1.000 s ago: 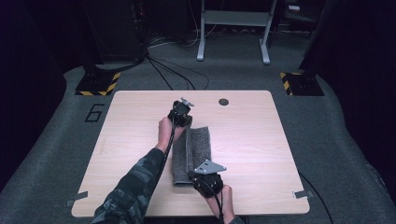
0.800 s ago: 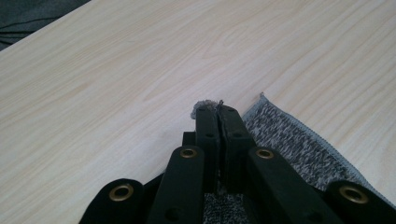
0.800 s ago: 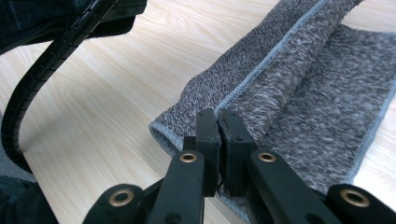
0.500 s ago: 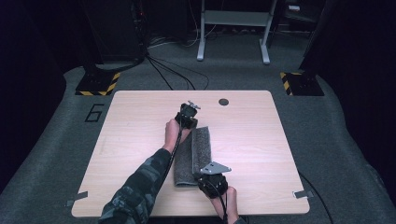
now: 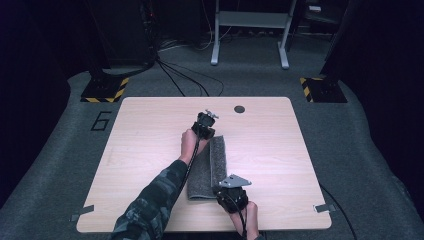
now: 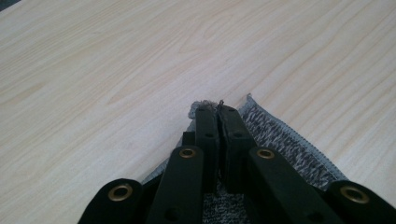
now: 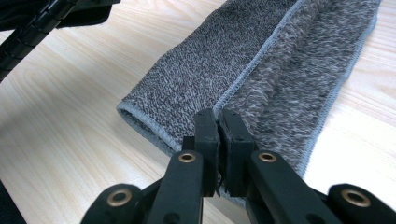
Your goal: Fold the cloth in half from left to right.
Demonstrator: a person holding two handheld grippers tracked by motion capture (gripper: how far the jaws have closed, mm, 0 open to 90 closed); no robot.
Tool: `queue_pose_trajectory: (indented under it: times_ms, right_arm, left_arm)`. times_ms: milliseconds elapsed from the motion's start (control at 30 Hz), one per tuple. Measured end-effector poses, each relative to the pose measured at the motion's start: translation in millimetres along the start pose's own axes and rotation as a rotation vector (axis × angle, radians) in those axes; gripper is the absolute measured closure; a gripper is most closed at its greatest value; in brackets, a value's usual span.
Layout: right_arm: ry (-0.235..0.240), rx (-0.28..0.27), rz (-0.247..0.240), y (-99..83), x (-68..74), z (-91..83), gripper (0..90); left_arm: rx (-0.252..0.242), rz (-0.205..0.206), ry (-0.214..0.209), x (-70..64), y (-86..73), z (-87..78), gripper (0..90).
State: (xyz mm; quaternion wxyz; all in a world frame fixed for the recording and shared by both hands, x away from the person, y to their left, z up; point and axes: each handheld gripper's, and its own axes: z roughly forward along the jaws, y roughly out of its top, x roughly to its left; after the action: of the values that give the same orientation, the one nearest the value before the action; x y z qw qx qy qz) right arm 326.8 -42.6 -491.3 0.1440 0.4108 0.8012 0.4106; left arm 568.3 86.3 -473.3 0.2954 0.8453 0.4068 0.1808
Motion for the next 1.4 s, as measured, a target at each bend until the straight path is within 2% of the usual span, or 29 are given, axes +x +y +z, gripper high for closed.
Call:
queue_pose_trajectory:
  times_ms: [67, 133, 200, 233, 333, 433, 533, 600, 733, 833, 900, 967, 1033, 1100, 1167, 1233, 1333, 1400]
  right_arm:
    - [-0.004, -0.008, -0.004, -1.1, -2.8, -0.4, 86.8]
    - [-0.011, 0.002, 0.0, -2.3, -4.8, -1.5, 85.9]
    - [-0.022, 0.004, 0.012, -3.7, -6.3, -2.7, 82.5]
    - [-0.028, 0.003, 0.02, -4.5, -6.4, -3.7, 80.8]
    - [-0.047, 0.008, 0.023, -7.9, -9.0, -7.9, 76.0]
    - [-0.069, 0.02, 0.029, -11.9, -13.8, -12.8, 71.3]
    - [-0.084, 0.015, 0.051, -14.9, -21.6, -19.9, 68.0]
    - [-0.093, 0.011, 0.053, -15.2, -24.0, -21.6, 67.7]
    - [-0.103, -0.016, 0.075, -12.1, -34.4, -27.5, 59.9]
    - [-0.099, 0.006, 0.058, -7.0, -38.9, -20.2, 52.6]
    - [-0.111, 0.031, 0.044, -3.6, -39.4, -12.2, 48.2]
    - [-0.123, 0.054, 0.023, -1.3, -38.9, -4.2, 48.3]
    - [-0.141, 0.083, 0.035, -0.2, -36.2, 2.7, 48.1]
    - [-0.142, 0.107, -0.003, -1.8, -37.3, 7.5, 47.7]
    - [-0.144, 0.135, -0.004, -4.8, -36.7, 10.1, 47.2]
    - [-0.145, 0.147, -0.002, -8.1, -36.1, 12.4, 46.0]
    - [-0.147, 0.163, 0.0, -12.2, -35.8, 12.3, 44.5]
    - [-0.148, 0.156, 0.007, -14.7, -35.5, 11.5, 43.5]
  left_arm:
    - [0.003, 0.004, 0.003, -0.5, 0.6, 0.9, 87.1]
    - [-0.002, -0.014, -0.018, -1.2, 0.2, 2.8, 83.7]
    - [-0.001, -0.036, -0.03, -1.5, 0.1, 5.1, 66.7]
    - [-0.005, -0.042, -0.046, -1.5, 0.0, 5.1, 60.6]
    - [-0.024, -0.053, -0.057, -1.5, 1.1, 1.2, 39.9]
    - [-0.035, -0.055, -0.066, -1.3, 2.8, -7.0, 29.7]
    - [-0.037, -0.063, -0.073, 2.8, 1.0, -16.5, 24.5]
    - [-0.035, -0.066, -0.079, 5.7, -2.1, -22.3, 22.9]
    - [-0.018, -0.044, -0.064, 12.8, -19.5, -40.6, 19.1]
    - [-0.01, -0.038, -0.052, 15.7, -37.7, -54.6, 17.7]
    - [0.0, -0.043, -0.049, 14.8, -51.9, -62.9, 17.0]
    - [0.019, -0.023, -0.037, 12.1, -67.5, -70.9, 16.7]
    - [0.027, -0.021, -0.036, 7.7, -84.1, -77.5, 16.1]
    - [0.047, -0.007, -0.031, 1.7, -99.7, -83.6, 15.7]
    - [0.074, 0.012, -0.034, -5.8, -113.2, -85.3, 15.7]
    - [0.11, 0.047, -0.028, -11.9, -124.0, -82.7, 15.6]
    - [0.143, 0.056, -0.03, -13.2, -134.1, -75.9, 15.4]
    - [0.13, 0.047, -0.038, -11.4, -135.8, -73.9, 15.0]
